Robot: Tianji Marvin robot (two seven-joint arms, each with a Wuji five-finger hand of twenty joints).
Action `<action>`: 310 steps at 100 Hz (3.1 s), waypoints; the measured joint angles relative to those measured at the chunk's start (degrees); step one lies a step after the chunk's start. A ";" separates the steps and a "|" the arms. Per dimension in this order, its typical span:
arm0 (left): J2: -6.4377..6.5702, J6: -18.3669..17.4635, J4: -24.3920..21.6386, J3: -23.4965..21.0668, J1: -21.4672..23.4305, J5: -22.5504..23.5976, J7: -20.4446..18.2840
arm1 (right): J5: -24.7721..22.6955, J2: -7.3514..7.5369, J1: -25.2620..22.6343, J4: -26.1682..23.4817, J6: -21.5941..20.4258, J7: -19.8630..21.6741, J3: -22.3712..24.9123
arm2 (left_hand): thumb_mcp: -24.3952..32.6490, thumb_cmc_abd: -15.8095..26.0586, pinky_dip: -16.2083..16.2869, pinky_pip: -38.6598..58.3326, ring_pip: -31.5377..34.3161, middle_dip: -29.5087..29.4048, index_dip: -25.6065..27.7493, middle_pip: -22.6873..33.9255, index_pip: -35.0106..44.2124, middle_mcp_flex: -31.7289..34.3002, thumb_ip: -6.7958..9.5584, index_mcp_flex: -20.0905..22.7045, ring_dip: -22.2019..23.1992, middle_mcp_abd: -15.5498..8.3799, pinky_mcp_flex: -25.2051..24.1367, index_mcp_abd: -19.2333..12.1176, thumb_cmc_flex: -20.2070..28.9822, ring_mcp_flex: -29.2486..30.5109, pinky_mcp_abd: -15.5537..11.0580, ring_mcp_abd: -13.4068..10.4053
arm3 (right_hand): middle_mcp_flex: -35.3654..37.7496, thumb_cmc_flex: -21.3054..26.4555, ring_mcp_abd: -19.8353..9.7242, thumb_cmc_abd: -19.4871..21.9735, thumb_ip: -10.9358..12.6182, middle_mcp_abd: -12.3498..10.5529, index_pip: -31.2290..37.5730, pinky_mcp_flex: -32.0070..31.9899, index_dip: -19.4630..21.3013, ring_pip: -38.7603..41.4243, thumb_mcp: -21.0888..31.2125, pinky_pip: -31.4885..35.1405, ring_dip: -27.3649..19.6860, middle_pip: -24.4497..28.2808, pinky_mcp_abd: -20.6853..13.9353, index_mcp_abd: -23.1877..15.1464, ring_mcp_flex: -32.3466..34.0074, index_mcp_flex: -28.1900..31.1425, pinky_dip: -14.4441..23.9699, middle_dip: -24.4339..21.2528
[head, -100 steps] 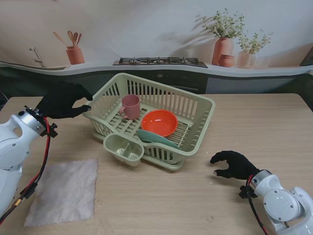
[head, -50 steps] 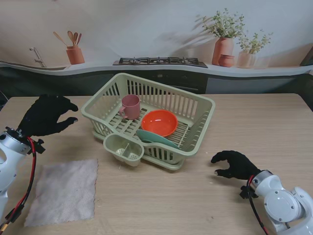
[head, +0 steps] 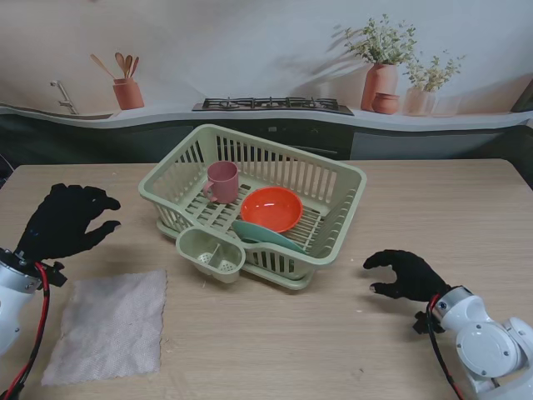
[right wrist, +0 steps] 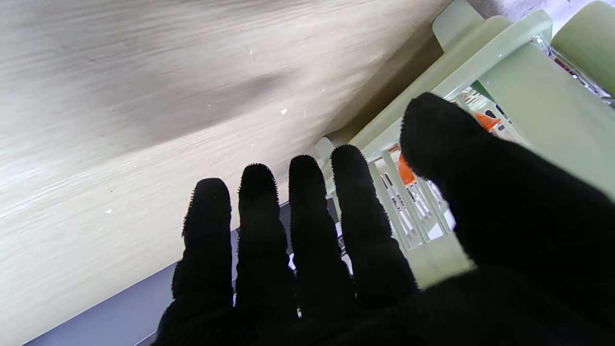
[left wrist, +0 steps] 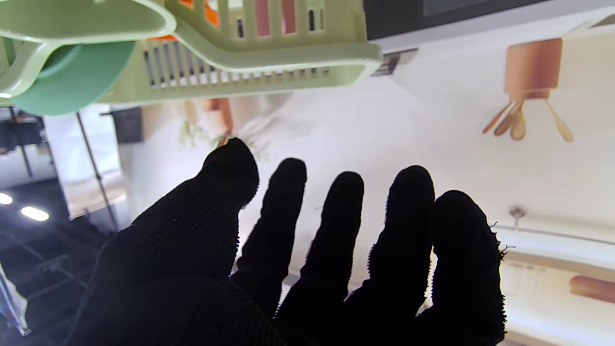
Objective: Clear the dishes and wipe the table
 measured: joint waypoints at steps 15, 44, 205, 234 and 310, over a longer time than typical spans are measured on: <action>-0.01 1.80 0.33 -0.10 1.63 2.88 4.75 | -0.01 0.00 -0.05 -0.18 0.09 0.00 0.05 | -0.19 0.02 0.00 0.00 -0.01 0.00 0.00 0.00 -0.60 0.00 0.00 0.01 0.00 0.00 -0.03 0.02 -0.01 0.00 0.00 0.02 | 0.00 0.00 0.00 0.00 0.00 0.00 -0.25 0.00 0.00 -0.01 0.00 0.00 -0.07 -0.01 0.00 0.00 0.00 0.00 -0.02 -0.56; -0.01 5.36 3.80 0.04 2.74 4.64 10.58 | 0.00 0.02 -0.21 -0.59 0.56 0.15 -0.06 | -0.73 0.76 0.00 0.00 -0.01 0.00 0.02 0.00 -1.30 -0.07 0.00 0.04 0.00 0.00 -0.48 0.10 -0.05 -0.06 -0.07 0.04 | 0.00 0.00 0.00 0.00 0.00 -0.01 -0.39 0.00 0.00 -0.01 0.00 0.00 -0.08 -0.01 -0.01 0.00 0.00 0.00 -0.10 -0.57; 1.30 22.46 6.99 6.19 7.25 8.40 -0.67 | -0.16 0.04 -0.30 -0.95 1.50 0.33 -0.43 | 1.48 0.76 -1.77 -1.46 -5.64 -1.13 -0.49 -3.40 -10.85 -2.82 1.77 2.12 -1.29 0.09 -9.01 1.53 -6.64 -5.33 -1.77 0.73 | -0.01 0.00 -0.05 0.00 0.00 -0.02 -0.40 -0.05 -0.05 -0.02 0.00 -0.78 -0.08 -0.01 -0.01 0.00 -0.01 0.00 -0.16 -0.57; 1.31 24.07 5.85 7.39 8.78 6.98 -5.68 | -0.21 0.04 -0.31 -1.00 1.55 0.36 -0.45 | 1.33 0.76 -5.55 -5.78 -11.10 -2.14 -2.62 -6.04 -17.38 -4.65 1.77 2.12 -4.47 0.10 -11.83 2.18 -8.87 -8.21 -2.55 0.48 | -0.01 0.00 -0.06 0.00 0.00 -0.03 -0.40 -0.15 -0.05 -0.02 0.00 -0.79 -0.08 -0.01 -0.01 0.00 -0.02 0.00 -0.16 -0.57; 1.27 30.96 3.32 8.81 12.66 2.51 -17.33 | -0.35 0.11 -0.29 -0.99 1.88 0.78 -0.86 | -8.98 2.19 -19.15 -24.13 -24.81 -4.62 -3.62 -10.52 -28.03 -16.93 1.78 -1.72 -10.68 -2.06 -22.62 2.89 -12.11 -20.18 -6.40 -5.22 | -0.01 0.00 -0.09 0.00 0.00 -0.06 -0.40 -0.44 -0.06 -0.02 -0.01 -0.90 -0.08 -0.01 -0.01 -0.01 -0.02 0.00 -0.17 -0.57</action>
